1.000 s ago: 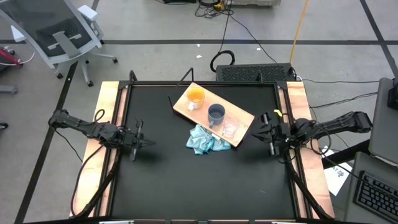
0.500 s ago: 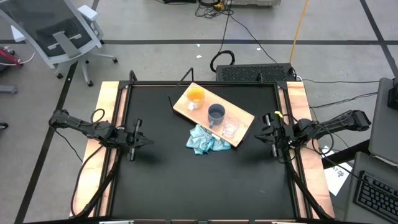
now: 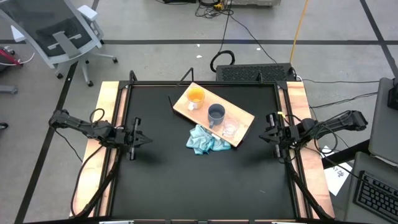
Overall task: Stack small to large cups/mugs on shelf
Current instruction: Return to Home Position
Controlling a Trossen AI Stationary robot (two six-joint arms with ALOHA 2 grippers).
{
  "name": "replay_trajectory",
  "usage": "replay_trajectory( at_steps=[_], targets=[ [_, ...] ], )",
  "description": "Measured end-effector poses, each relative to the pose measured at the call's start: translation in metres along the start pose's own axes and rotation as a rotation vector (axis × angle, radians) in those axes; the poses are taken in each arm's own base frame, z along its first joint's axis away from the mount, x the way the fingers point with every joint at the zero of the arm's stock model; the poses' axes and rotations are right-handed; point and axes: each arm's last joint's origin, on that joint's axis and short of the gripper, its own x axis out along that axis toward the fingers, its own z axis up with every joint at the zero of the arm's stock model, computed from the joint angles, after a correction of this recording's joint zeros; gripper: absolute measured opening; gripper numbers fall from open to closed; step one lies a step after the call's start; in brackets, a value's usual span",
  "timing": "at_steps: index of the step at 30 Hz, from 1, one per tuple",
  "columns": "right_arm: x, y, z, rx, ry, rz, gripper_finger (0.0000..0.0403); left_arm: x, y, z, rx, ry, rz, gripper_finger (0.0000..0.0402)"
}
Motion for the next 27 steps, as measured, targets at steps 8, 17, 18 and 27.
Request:
replay_trajectory(
  at_steps=[8, 17, 18, 27],
  targets=[
    [-0.002, 0.000, 0.001, -0.004, -0.004, -0.003, 0.0000, 0.000, -0.001, -0.003, -0.001, 0.035, -0.012, 0.0000],
    [-0.003, 0.008, -0.007, 0.029, 0.052, 0.239, 0.0000, -0.001, -0.004, -0.009, -0.015, 0.089, -0.057, 0.0000],
    [-0.004, 0.009, -0.007, 0.042, 0.049, 0.273, 0.0000, -0.001, -0.004, -0.009, -0.015, 0.092, -0.063, 0.0000],
    [-0.006, 0.012, -0.008, 0.182, 0.077, 0.383, 0.0000, -0.001, -0.006, -0.012, -0.041, 0.114, -0.085, 0.0000]
  ],
)
